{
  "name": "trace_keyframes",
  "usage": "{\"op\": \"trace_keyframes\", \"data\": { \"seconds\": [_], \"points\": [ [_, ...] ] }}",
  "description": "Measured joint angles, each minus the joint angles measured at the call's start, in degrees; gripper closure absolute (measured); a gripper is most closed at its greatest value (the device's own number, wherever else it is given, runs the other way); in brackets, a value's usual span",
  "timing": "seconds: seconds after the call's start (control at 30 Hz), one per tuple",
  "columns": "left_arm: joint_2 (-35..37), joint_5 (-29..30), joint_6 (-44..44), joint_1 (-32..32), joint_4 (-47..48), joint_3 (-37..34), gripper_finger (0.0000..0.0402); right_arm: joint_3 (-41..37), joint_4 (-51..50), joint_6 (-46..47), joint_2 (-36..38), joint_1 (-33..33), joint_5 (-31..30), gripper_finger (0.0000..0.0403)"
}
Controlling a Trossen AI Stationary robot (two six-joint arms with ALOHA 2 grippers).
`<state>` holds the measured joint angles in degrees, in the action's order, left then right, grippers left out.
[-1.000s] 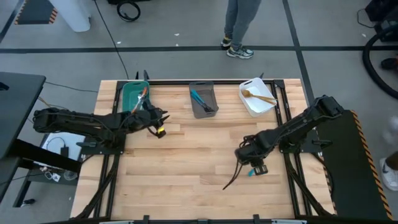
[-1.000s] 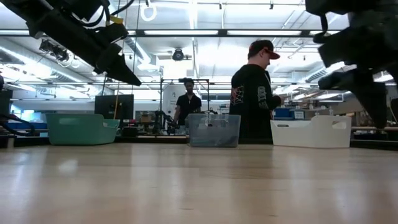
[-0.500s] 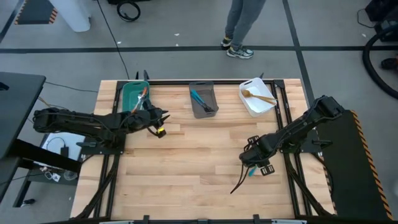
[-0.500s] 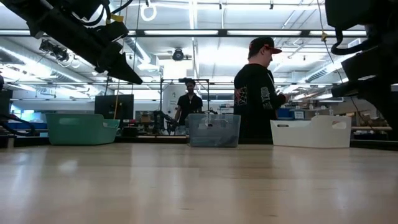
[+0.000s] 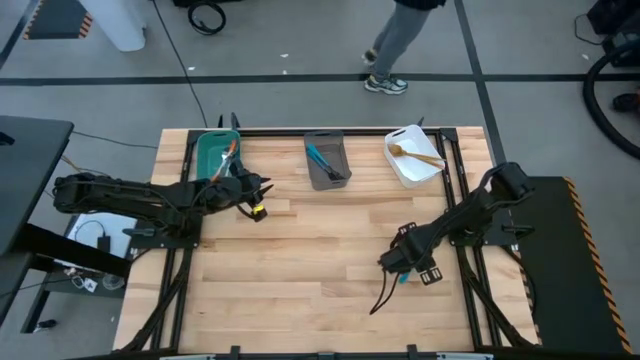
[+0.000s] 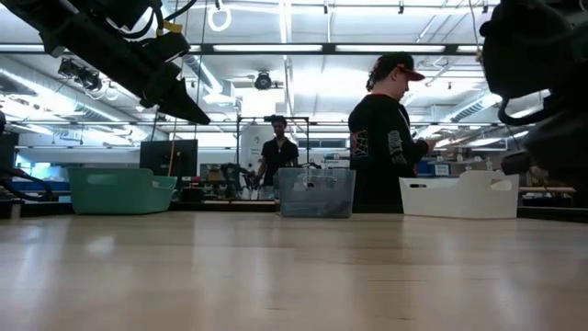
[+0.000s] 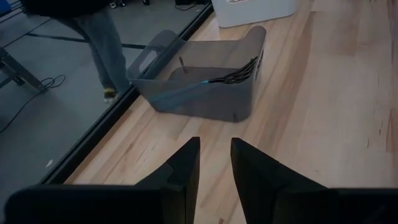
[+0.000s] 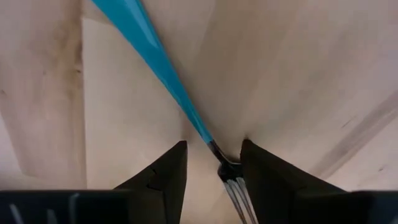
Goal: Sort silverware by color (type)
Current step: Put the blue fork into the black bin
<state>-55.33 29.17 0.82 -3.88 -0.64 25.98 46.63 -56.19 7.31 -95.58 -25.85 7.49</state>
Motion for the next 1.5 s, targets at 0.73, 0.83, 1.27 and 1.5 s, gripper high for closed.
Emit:
{"op": "trace_keyframes", "data": {
  "seconds": [0.73, 0.83, 1.27, 1.5],
  "points": [
    [-0.02, -12.05, 3.03, 0.0, -0.92, 0.0, 0.0303, 1.22, 1.75, -4.11, -0.8, -0.07, -4.08, 0.0393],
    [-0.02, -18.5, 2.98, 0.16, -2.01, 0.0, 0.0303, 2.43, 1.62, -4.07, -0.98, -0.08, -5.74, 0.0393],
    [-2.41, -18.47, 2.36, 6.52, -9.03, 0.0, 0.0303, 7.69, 0.61, -4.52, -0.88, 0.22, -11.63, 0.0395],
    [-8.14, -18.27, 2.37, 7.94, -14.3, 0.0, 0.0303, 8.81, 1.3, -3.16, -0.84, 0.24, -14.12, 0.0395]
  ]
}}
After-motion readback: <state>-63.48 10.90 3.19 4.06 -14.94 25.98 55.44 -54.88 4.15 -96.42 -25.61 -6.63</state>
